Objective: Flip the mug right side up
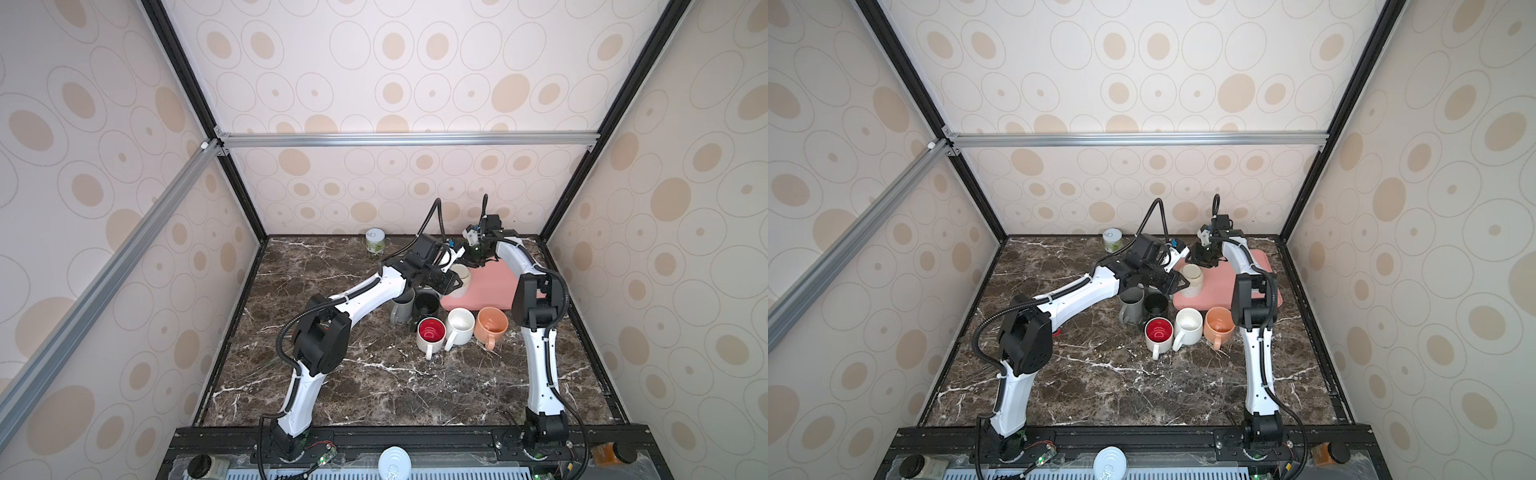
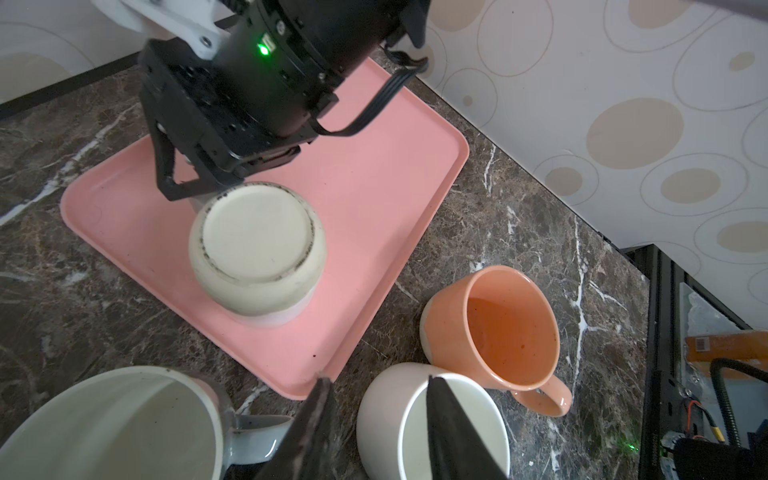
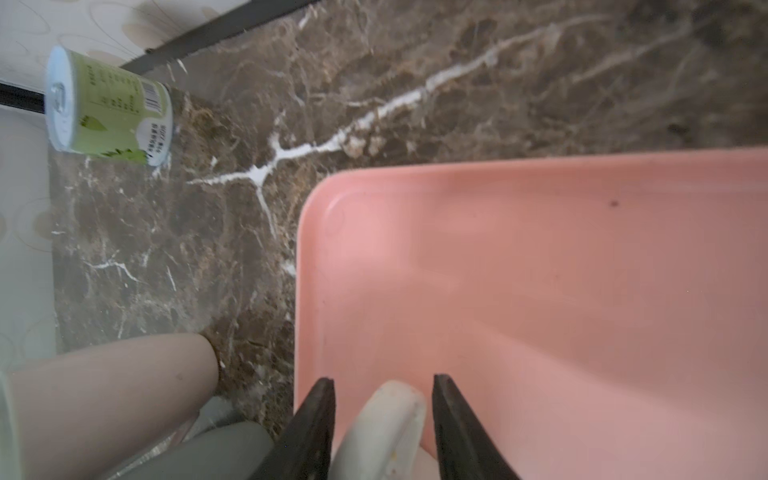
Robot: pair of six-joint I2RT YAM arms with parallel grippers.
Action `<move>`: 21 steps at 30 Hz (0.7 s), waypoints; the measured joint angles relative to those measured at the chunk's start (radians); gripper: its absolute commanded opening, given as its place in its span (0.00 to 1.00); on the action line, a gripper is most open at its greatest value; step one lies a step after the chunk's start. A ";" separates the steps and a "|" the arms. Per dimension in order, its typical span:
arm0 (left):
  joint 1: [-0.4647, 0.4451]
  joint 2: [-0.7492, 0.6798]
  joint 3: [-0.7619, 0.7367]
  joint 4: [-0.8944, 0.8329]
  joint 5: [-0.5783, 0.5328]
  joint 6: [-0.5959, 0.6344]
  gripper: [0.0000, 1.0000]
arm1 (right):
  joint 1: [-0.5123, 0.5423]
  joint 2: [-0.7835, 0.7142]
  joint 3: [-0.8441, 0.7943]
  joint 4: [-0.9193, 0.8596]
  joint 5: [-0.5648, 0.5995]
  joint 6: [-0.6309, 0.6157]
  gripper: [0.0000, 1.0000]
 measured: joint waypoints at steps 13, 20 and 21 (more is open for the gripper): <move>-0.003 -0.001 -0.061 0.008 -0.026 -0.001 0.37 | 0.000 -0.324 -0.394 0.034 0.177 -0.028 0.38; -0.036 0.002 -0.047 0.005 -0.098 0.003 0.33 | -0.002 -0.412 -0.552 0.042 0.232 -0.028 0.37; -0.043 0.007 -0.034 0.002 -0.110 0.003 0.32 | -0.002 -0.416 -0.552 0.043 0.242 -0.028 0.37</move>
